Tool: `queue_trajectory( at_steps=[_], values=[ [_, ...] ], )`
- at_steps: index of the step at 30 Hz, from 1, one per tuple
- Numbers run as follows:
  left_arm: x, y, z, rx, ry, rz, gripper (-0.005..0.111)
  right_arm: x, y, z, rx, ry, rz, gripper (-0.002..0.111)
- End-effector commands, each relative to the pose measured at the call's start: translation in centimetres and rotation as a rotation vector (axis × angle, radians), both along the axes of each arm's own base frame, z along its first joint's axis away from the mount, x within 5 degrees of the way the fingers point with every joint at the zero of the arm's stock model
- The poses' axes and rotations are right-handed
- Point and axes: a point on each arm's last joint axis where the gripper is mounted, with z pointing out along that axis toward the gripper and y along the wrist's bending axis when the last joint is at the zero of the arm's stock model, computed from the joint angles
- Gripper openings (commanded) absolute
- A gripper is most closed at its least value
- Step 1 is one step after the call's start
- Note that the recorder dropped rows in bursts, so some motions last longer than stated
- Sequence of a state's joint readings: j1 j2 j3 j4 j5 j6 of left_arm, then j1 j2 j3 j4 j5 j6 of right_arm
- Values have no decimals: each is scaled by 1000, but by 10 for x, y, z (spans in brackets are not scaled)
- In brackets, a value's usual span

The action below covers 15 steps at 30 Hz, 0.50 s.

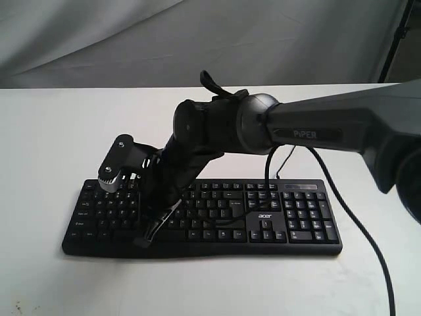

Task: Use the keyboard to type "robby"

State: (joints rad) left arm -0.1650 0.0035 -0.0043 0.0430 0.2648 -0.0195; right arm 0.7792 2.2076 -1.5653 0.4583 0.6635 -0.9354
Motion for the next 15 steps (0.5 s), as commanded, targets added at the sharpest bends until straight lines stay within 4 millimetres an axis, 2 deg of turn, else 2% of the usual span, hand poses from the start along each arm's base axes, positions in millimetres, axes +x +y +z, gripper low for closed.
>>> queue_trajectory(
  at_steps=[1,15],
  values=[
    [0,0,-1,1,-5,-6,0,3,0,3,0,-22,-10,0],
    [0,0,-1,1,-5,-6,0,2,0,3,-6,-20,-6,0]
  ],
)
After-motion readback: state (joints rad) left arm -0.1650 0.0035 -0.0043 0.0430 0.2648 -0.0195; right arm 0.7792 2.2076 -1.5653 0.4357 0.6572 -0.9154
